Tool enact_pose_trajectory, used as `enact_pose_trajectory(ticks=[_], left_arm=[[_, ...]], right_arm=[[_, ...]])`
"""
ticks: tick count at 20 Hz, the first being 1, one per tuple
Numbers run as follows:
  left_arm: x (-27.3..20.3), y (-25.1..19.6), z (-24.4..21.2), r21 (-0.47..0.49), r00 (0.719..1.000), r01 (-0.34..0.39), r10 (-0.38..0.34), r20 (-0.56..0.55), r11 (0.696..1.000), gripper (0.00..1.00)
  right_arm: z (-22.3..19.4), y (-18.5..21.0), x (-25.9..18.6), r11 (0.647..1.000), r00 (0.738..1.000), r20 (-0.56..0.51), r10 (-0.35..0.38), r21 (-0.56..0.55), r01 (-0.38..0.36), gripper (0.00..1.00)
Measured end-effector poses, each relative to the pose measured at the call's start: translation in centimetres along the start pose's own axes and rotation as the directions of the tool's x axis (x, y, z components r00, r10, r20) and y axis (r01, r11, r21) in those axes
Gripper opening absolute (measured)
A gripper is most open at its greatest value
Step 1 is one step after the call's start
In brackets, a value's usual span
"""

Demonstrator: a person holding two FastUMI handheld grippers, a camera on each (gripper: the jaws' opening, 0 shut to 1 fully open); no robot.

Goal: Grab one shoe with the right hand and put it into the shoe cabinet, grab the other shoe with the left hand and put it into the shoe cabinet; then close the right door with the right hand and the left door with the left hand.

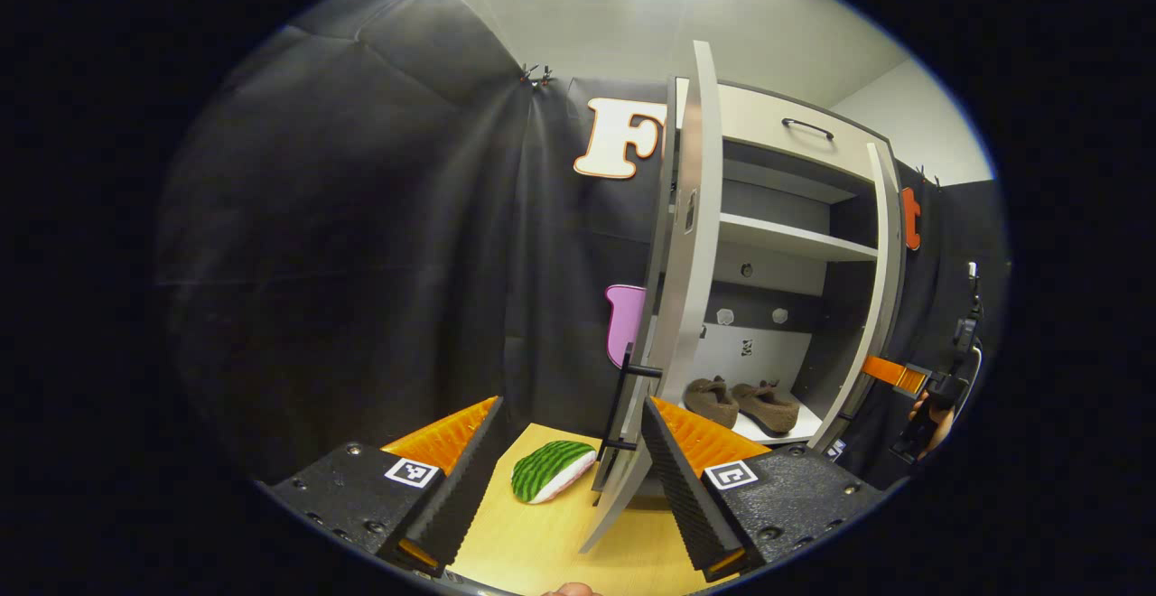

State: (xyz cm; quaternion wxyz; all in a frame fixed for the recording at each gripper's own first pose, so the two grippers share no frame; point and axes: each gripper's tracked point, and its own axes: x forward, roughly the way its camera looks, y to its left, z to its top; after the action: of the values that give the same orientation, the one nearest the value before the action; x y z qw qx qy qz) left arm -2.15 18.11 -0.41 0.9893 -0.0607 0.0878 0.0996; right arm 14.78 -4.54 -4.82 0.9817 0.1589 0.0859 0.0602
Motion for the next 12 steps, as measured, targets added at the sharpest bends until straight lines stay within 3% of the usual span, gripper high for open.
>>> enact_pose_trajectory(ticks=[1, 10, 12], left_arm=[[0.0, 0.3, -0.1, -0.002, 1.0, -0.006, 0.006, -0.004, 1.0, 0.86], [0.6, 1.6, -0.5, -0.037, 1.0, -0.016, 0.016, -0.008, 0.999, 0.86], [0.9, 1.3, -0.1, -0.041, 1.0, -0.002, 0.002, 0.001, 0.999, 0.92]], right_arm=[[-0.1, 0.2, 0.4, 1.0, 1.0, 0.001, -0.002, 0.004, 0.002, 1.0], [-0.4, 1.1, 3.7, 0.999, 0.999, 0.041, -0.032, 0.003, 0.032, 1.0], [-0.7, 1.3, 4.4, 0.999, 0.999, 0.037, -0.04, 0.012, 0.039, 1.0]])
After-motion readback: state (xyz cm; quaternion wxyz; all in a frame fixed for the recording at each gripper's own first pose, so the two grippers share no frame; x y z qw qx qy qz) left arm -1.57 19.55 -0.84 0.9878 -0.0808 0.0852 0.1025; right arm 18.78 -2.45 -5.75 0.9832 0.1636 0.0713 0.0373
